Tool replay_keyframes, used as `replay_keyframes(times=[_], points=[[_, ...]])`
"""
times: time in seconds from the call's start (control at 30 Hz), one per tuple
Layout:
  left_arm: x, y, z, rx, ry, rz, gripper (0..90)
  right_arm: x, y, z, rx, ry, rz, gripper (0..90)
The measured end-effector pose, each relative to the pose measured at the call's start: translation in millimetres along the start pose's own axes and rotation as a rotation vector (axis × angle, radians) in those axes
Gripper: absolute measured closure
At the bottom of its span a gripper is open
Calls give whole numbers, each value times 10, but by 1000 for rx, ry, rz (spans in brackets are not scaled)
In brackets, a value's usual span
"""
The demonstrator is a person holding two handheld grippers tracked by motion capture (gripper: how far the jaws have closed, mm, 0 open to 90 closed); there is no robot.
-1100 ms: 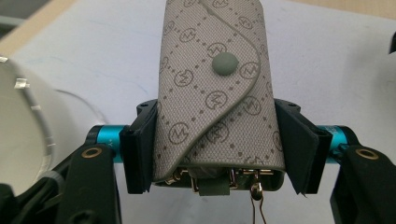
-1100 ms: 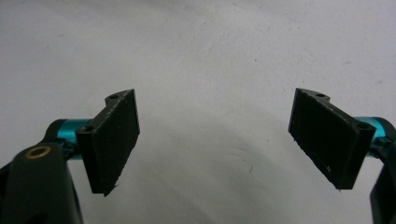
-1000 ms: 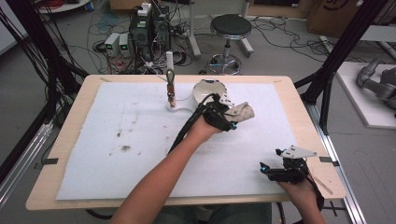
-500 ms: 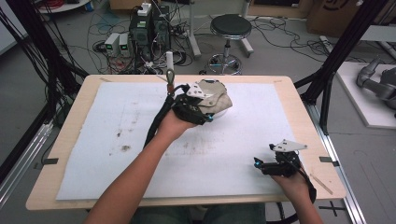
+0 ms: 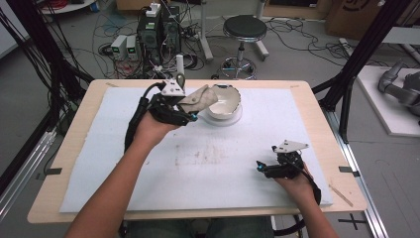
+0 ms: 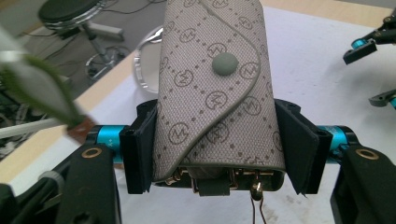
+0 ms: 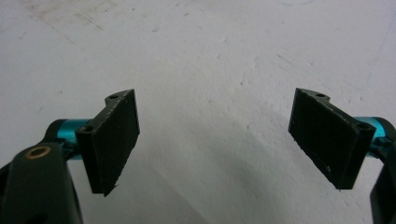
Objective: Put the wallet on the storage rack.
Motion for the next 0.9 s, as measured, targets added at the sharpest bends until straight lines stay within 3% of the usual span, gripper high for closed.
replay_keyframes(times=[0.23, 0.4, 0.6, 0.9], points=[[-252, -65, 208, -15, -51, -26, 366, 48, -29, 21, -5, -8, 6, 165], [-280, -72, 247, -23, -60, -31, 367, 28, -23, 20, -1, -6, 4, 165], [-162, -67, 231, -18, -53, -6, 366, 19, -13, 38, -5, -10, 8, 165], [214, -103, 146, -1, -34, 49, 366, 15, -9, 46, -4, -14, 10, 165]])
Point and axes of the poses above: each handheld gripper's, and its own axes: x roughly forward along the jaws, y roughly out of its underside, z roughly to its left, the point moved 6 cm from there along x, roughly forward along the jaws, and after that the axes turned 2 degrees about -x, right-handed, at the moved point
